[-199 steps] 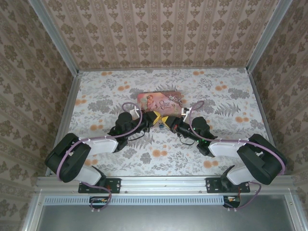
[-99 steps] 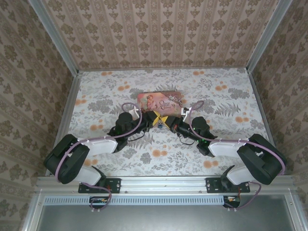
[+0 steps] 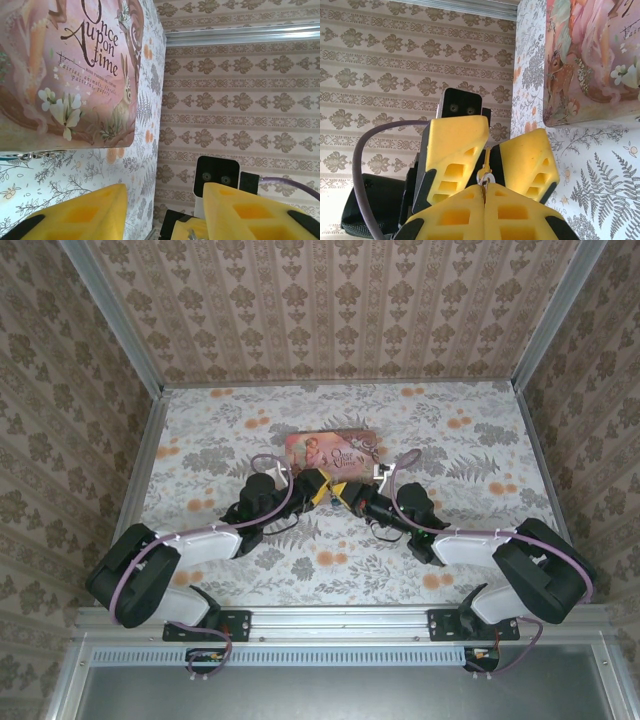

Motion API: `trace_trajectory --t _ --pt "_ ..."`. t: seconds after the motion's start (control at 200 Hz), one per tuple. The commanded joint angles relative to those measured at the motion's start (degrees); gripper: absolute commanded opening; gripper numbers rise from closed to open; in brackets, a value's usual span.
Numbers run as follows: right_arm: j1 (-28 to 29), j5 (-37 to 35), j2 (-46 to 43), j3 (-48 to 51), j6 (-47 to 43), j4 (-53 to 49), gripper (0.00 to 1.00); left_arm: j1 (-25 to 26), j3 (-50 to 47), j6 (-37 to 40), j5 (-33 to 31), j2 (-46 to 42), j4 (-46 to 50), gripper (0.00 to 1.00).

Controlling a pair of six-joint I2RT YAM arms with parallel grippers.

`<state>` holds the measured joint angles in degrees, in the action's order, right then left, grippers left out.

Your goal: Unlock a padlock with a key

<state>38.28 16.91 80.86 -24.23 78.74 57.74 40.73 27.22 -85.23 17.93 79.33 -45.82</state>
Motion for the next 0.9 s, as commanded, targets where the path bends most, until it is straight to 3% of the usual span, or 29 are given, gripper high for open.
trace_trajectory --t 0.0,0.21,0.49,0.895 --pt "0.5 0.5 0.4 -1.5 1.0 2.3 0.00 -0.5 0.6 1.3 -0.8 -1.0 -0.3 0.49" --pt "1.1 0.4 1.1 -1.4 1.8 2.8 0.00 -0.7 0.6 1.6 -1.0 -1.0 -0.6 0.46" --pt "1.4 0.2 2.5 -1.1 2.6 4.0 0.00 -0.9 0.3 1.7 -0.9 -1.1 -1.1 0.26" --pt "1.4 0.1 3.3 -1.4 3.1 4.1 0.00 -1.1 0.0 2.1 -0.8 -1.3 -1.1 0.09"
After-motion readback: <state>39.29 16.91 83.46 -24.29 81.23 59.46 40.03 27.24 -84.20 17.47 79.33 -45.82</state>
